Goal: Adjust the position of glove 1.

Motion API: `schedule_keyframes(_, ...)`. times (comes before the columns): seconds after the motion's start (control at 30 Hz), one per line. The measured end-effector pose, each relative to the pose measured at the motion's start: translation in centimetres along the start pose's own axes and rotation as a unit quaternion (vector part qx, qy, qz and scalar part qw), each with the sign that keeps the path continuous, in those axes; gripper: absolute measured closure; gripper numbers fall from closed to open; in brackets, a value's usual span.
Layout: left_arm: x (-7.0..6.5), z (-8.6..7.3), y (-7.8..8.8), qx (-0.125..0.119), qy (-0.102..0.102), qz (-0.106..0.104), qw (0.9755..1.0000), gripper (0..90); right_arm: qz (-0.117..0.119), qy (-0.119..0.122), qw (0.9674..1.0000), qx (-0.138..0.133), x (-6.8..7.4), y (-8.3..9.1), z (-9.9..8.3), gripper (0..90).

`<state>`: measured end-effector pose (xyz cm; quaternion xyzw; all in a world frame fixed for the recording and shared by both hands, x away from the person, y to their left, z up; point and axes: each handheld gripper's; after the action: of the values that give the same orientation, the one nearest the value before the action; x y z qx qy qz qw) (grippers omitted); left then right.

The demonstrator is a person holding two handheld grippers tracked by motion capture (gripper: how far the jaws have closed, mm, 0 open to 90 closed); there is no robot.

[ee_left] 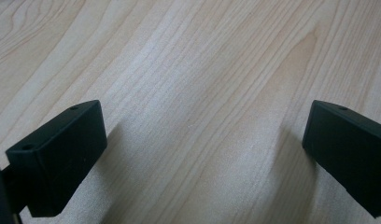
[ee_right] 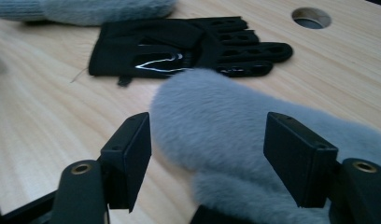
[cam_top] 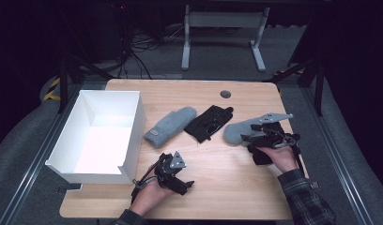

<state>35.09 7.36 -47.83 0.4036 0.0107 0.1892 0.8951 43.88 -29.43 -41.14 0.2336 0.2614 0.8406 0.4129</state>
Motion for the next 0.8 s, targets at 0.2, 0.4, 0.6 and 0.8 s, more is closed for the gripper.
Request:
schedule_keyframes(0.2,0.0,0.0,0.0,0.000,0.000,0.000,1.0000,0.2,-0.017,-0.015,0.9997,0.009,-1.8,-1.0,0.3,33.5)
schedule_keyframes(0.4,0.0,0.0,0.0,0.000,-0.001,0.000,1.0000,0.2,-0.026,-0.016,0.9992,0.028,-2.5,-2.6,0.1,38.4)
schedule_keyframes(0.6,0.0,0.0,0.0,0.000,0.001,0.001,1.0000,0.2,-0.032,-0.011,0.9985,0.042,-2.8,-3.8,-0.4,53.9)
schedule_keyframes(0.8,-0.1,0.0,0.0,0.000,0.002,0.001,1.0000,0.2,-0.029,-0.007,0.9988,0.040,-3.3,-4.0,-0.6,80.0)
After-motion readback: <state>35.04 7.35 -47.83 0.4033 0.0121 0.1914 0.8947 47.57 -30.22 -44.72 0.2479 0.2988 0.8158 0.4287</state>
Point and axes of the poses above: each handheld gripper's, and its own axes: y roughly backward along the jaws, z roughly out of its top, x roughly to its left, and after that the axes turned 13 degrees about -y, right-handed
